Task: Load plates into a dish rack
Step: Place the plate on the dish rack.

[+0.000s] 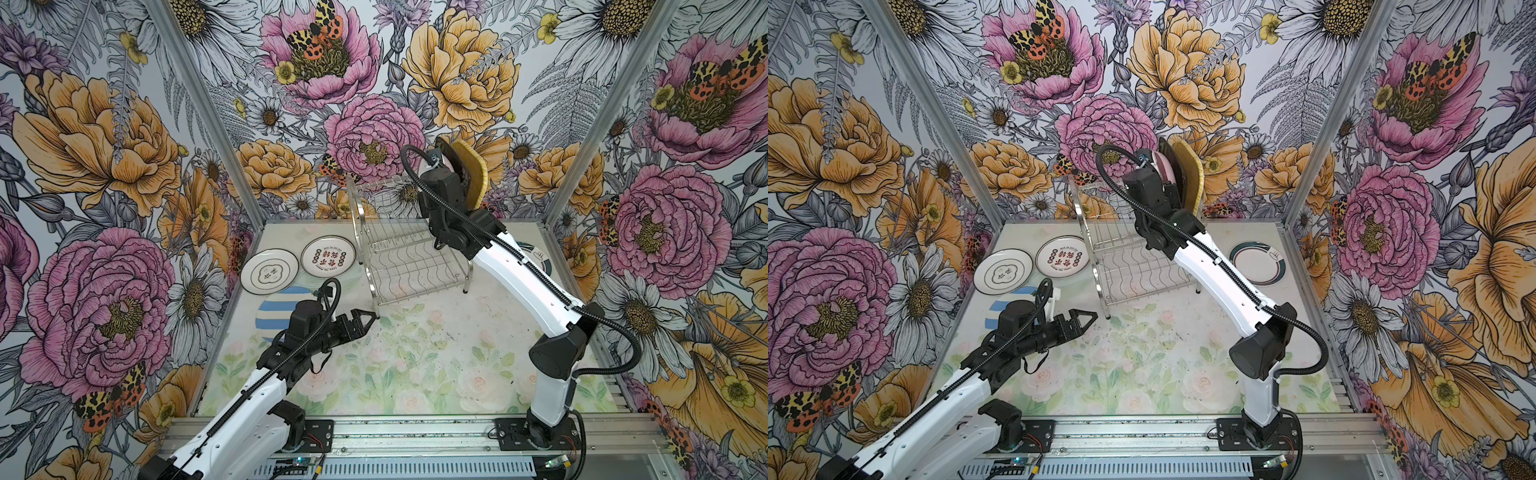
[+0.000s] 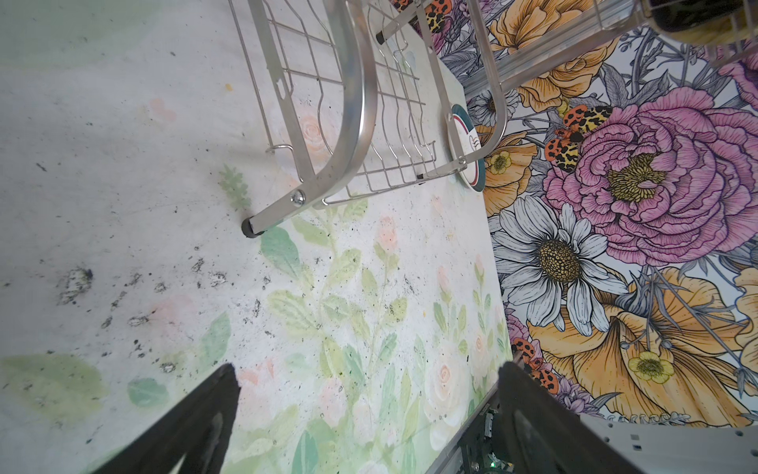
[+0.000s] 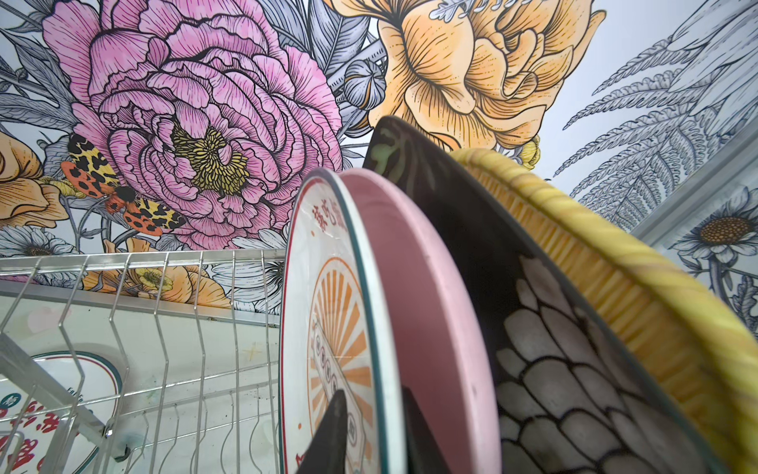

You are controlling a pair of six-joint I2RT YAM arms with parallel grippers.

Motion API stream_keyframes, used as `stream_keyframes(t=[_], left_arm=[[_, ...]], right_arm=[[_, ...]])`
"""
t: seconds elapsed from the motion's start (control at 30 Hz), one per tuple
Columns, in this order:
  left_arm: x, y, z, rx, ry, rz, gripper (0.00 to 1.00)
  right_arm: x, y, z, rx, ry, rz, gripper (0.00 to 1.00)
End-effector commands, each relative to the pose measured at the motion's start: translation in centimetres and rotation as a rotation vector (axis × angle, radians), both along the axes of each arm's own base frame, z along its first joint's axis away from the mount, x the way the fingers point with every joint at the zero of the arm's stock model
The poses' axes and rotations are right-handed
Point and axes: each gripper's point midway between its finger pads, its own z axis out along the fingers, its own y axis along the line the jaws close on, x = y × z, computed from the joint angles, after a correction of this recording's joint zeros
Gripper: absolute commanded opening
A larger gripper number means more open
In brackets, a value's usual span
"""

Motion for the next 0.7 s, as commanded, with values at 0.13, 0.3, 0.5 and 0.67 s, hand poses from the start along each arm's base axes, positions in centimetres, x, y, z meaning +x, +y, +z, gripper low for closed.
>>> stream_keyframes(t=[0.13,0.3,0.5,0.67], left_arm=[[0.2,0.2,0.3,0.012,-0.014,0.006,0.99],[0.3,0.4,0.4,0.026,-0.016,0.015,0.99],[0.5,0.9,0.7,0.049,-0.021,0.035,0.99],[0.6,1.8,0.8,0.075,-0.017,0.072,0.99]], right_arm=[[-2.4,-1.2,3.2,0.070,-0.048,0.041,0.36],[-4.0,-1.4,3.7,0.118,-0.046,0.086,0.44],[-5.8,-1.5,3.5,0.172,-0.026,0.142,0.46],[-7.4,-1.9,3.3,0.220,-0.005,0.179,0.47]])
